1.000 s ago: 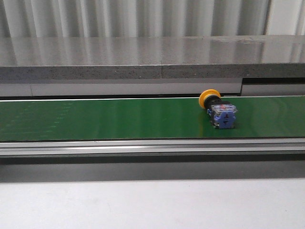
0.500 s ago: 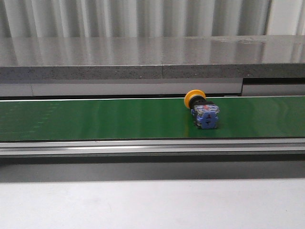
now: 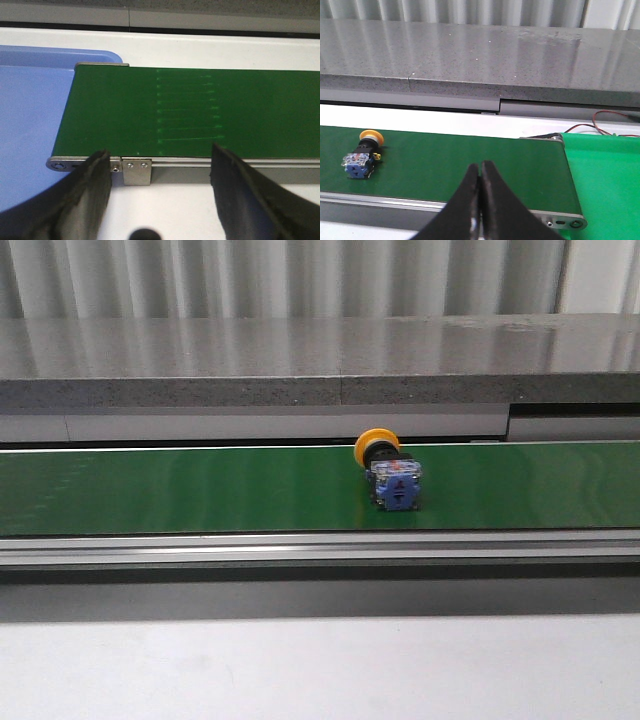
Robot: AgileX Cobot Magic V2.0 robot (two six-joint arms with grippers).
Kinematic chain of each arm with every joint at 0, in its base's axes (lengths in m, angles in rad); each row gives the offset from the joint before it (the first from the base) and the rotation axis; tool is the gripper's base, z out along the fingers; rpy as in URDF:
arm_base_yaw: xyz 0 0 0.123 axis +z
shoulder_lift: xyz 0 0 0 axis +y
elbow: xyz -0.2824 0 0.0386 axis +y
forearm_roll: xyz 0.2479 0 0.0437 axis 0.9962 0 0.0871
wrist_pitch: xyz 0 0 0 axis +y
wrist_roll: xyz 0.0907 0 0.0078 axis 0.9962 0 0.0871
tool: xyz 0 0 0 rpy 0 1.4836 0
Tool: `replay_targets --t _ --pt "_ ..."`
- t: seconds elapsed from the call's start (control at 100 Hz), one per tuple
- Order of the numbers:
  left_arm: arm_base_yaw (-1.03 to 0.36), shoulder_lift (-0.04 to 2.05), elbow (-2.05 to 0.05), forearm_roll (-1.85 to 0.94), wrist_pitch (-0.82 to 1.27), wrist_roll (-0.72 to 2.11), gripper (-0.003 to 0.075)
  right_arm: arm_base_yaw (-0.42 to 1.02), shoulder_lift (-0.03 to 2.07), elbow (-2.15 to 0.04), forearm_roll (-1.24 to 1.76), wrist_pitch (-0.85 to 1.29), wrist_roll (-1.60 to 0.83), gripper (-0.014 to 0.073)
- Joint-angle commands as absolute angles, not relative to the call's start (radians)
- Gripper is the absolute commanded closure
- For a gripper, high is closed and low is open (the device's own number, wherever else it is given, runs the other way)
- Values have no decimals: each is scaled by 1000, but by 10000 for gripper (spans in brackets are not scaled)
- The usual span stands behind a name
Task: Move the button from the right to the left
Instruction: 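Withdraw the right gripper while the belt carries the button toward the left arm, then lower the left gripper onto the button on the belt and close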
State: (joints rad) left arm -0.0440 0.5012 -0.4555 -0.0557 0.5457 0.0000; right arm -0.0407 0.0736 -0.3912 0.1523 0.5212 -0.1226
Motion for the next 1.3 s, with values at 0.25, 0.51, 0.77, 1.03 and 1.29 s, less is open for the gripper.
replay_targets --t 0.25,0.51,0.77,1.03,1.29 --pt "-39 645 -627 -64 637 72 236 -41 87 -415 162 437 -134 659" --pt "-39 834 -816 -134 793 74 101 -41 87 -415 162 437 -134 659" --pt "-95 1067 -1015 -204 927 30 101 -41 87 -415 162 437 -134 659" --pt "-300 1265 -1159 -79 958 -168 103 -41 87 -415 162 437 -134 659" --pt "-493 1454 -1280 -32 961 -278 146 -41 87 -415 162 437 -134 659"
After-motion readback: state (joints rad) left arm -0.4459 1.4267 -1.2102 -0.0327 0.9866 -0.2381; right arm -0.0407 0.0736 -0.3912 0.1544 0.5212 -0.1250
